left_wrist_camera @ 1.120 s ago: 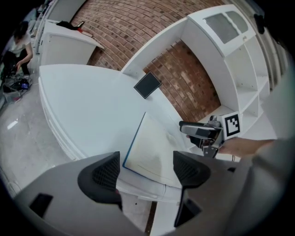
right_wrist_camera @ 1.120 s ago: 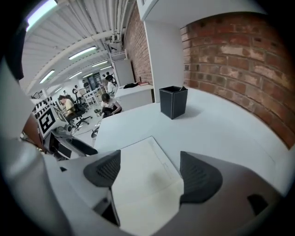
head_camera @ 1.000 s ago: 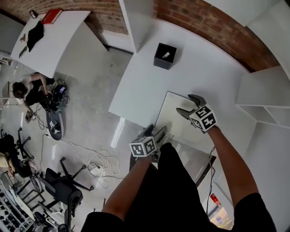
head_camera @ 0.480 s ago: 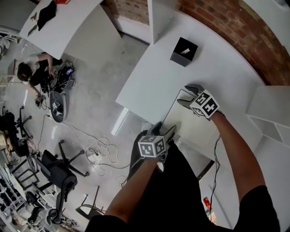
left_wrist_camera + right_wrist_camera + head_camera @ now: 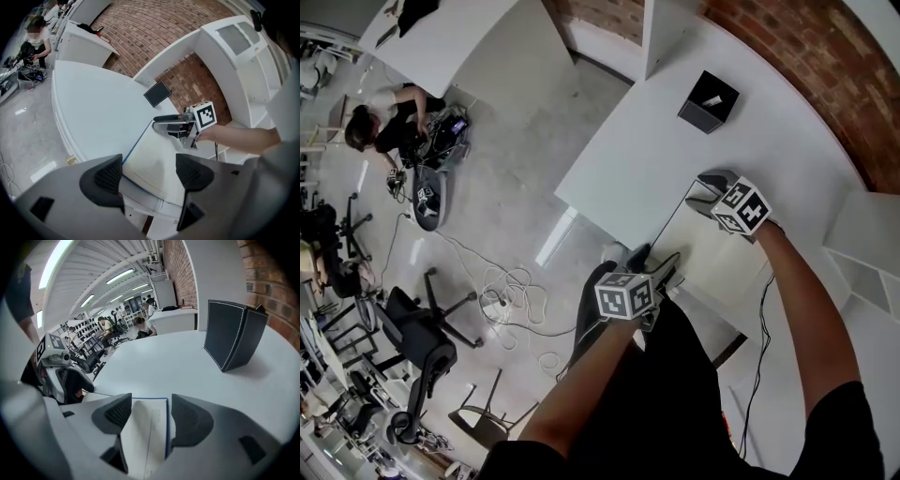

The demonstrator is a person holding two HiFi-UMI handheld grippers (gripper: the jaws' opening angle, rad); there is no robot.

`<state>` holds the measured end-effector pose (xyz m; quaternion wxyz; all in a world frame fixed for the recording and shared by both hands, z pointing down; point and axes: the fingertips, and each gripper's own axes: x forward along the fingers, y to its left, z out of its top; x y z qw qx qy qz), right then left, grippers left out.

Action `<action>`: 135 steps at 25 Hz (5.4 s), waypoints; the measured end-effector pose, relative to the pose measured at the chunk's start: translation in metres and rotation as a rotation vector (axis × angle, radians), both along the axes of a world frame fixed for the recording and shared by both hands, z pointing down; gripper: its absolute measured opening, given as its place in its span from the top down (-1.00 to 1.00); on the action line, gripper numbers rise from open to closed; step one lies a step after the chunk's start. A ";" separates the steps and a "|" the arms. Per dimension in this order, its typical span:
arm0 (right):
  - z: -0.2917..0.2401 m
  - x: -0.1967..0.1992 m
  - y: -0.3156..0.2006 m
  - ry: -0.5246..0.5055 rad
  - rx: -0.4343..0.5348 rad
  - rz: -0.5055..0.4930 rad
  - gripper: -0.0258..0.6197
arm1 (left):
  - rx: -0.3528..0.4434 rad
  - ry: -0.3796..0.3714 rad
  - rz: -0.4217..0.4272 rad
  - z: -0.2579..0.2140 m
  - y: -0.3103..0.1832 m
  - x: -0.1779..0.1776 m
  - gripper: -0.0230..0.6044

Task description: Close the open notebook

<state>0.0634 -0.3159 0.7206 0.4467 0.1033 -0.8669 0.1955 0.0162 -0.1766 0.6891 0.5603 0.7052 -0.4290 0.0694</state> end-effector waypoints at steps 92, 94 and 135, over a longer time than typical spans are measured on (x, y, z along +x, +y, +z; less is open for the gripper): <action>-0.021 0.001 0.013 -0.074 0.078 -0.046 0.88 | -0.113 -0.086 -0.187 0.026 0.047 0.008 -0.17; -0.021 0.001 0.014 -0.078 0.083 -0.041 0.88 | -0.127 -0.097 -0.204 0.029 0.048 0.004 -0.01; -0.011 0.005 0.027 -0.077 0.012 -0.348 0.22 | 0.100 -0.204 -0.078 -0.032 0.057 0.014 0.85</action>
